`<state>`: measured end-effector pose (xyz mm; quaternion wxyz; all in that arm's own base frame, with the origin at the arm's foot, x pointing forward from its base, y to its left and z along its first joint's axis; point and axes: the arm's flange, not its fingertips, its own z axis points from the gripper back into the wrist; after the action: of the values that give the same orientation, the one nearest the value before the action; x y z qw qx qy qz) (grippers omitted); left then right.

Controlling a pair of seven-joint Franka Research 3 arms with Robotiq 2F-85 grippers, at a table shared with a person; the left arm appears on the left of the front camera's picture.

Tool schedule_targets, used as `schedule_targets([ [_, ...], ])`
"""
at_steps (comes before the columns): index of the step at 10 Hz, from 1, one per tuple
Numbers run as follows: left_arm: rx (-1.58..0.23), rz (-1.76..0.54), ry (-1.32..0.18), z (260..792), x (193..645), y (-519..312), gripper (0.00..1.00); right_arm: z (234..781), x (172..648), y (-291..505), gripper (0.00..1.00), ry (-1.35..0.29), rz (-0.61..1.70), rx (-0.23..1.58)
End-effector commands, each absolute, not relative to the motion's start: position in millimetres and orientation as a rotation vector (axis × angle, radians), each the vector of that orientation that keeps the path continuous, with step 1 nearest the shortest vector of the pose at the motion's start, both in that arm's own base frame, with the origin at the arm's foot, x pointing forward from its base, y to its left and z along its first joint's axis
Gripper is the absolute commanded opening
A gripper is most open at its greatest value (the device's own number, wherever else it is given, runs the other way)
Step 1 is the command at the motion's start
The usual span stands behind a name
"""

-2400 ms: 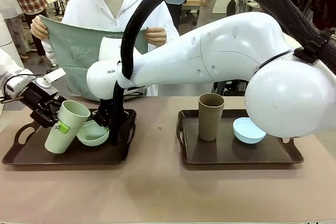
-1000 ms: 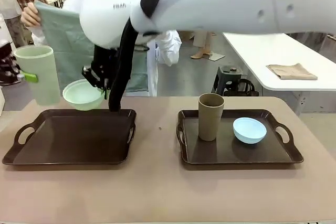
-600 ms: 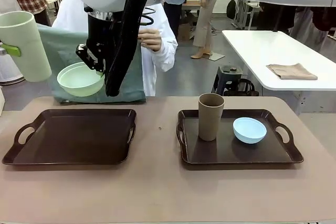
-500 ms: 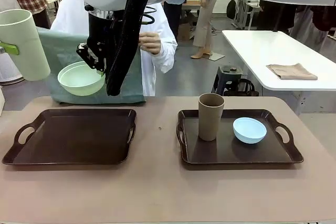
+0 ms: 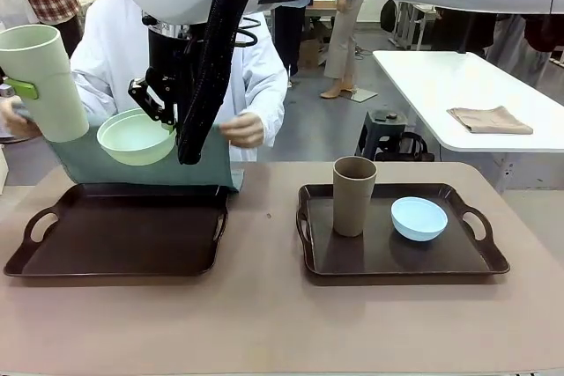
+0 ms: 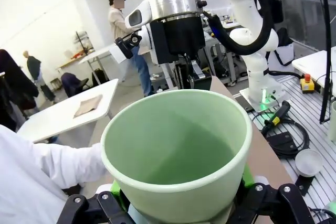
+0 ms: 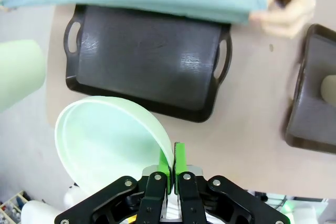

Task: Set up a tray with a mat and arrange the tableware.
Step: Place the Picnic Bowl and Reusable plastic cup back onto the Handle tray in front of the human's position.

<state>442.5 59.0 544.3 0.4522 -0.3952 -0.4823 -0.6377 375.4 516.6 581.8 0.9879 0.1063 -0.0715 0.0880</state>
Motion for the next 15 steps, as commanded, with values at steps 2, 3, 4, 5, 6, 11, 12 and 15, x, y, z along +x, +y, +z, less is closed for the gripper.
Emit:
schedule_targets([
  [2, -0.960, -1.590, -1.200, 546.9, 442.7, 57.6, 0.16, 582.9, 375.9, 516.8, 0.00, -0.152, 0.183, 0.212],
  [3, -0.960, -1.590, -1.200, 546.9, 442.7, 57.6, 0.16, 582.9, 375.9, 516.8, 0.00, -0.152, 0.183, 0.212],
  [4, -0.960, -1.590, -1.200, 546.9, 442.7, 57.6, 0.16, 582.9, 375.9, 516.8, 0.00, -0.152, 0.183, 0.212],
  [5, -0.960, -1.590, -1.200, 546.9, 442.7, 57.6, 0.16, 582.9, 375.9, 516.8, 0.00, -0.152, 0.183, 0.212],
  [6, -0.960, -1.590, -1.200, 546.9, 442.7, 57.6, 0.16, 582.9, 375.9, 516.8, 0.00, -0.152, 0.183, 0.212],
  [11, -0.960, -1.590, -1.200, 546.9, 442.7, 57.6, 0.16, 582.9, 375.9, 516.8, 0.00, -0.152, 0.183, 0.212],
  [12, -0.960, -1.590, -1.200, 546.9, 442.7, 57.6, 0.16, 582.9, 375.9, 516.8, 0.00, -0.152, 0.183, 0.212],
  [15, -0.960, -1.590, -1.200, 546.9, 442.7, 57.6, 0.16, 582.9, 375.9, 516.8, 0.00, -0.152, 0.183, 0.212],
])
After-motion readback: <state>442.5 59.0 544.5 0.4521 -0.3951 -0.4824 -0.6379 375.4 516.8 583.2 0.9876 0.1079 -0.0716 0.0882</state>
